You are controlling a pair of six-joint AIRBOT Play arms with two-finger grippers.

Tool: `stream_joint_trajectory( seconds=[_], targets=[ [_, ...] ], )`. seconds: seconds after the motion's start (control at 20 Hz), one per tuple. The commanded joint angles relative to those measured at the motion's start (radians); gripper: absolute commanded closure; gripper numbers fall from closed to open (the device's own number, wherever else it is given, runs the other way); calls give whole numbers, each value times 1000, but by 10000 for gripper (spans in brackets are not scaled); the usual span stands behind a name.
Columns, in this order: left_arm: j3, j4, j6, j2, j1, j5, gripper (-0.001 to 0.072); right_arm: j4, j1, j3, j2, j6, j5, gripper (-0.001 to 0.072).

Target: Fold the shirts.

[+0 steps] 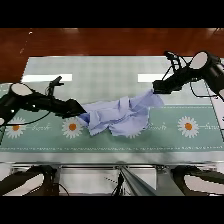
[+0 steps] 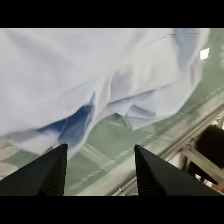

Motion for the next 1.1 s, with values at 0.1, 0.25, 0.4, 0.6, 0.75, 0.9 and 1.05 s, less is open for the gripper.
stream_joint_trajectory(
  seconds=[0.1, 0.25, 0.4, 0.6, 0.75, 0.9, 1.05],
  targets=[
    [-6, 45, -79, -87, -136, 114, 204, -13, 1, 0, 0, -17, 8, 692],
    [-6, 42, -87, -151, -176, 114, 204, -14, 1, 0, 0, -24, 8, 692],
    [-5, -42, -66, -197, -196, 118, 337, -14, 1, 0, 0, -35, 8, 692],
    [12, -180, 18, -203, -193, 98, 686, -60, 0, 0, 0, -34, 9, 692],
    [116, -189, 53, -153, -179, 13, 687, -74, -5, 0, 18, -34, 26, 692],
    [319, -189, 61, -2, -114, -15, 687, -72, -26, 1, 116, -39, 23, 693],
    [602, -188, 58, 149, 32, 30, 686, -71, -68, 1, 305, -50, 0, 693]
  ],
)
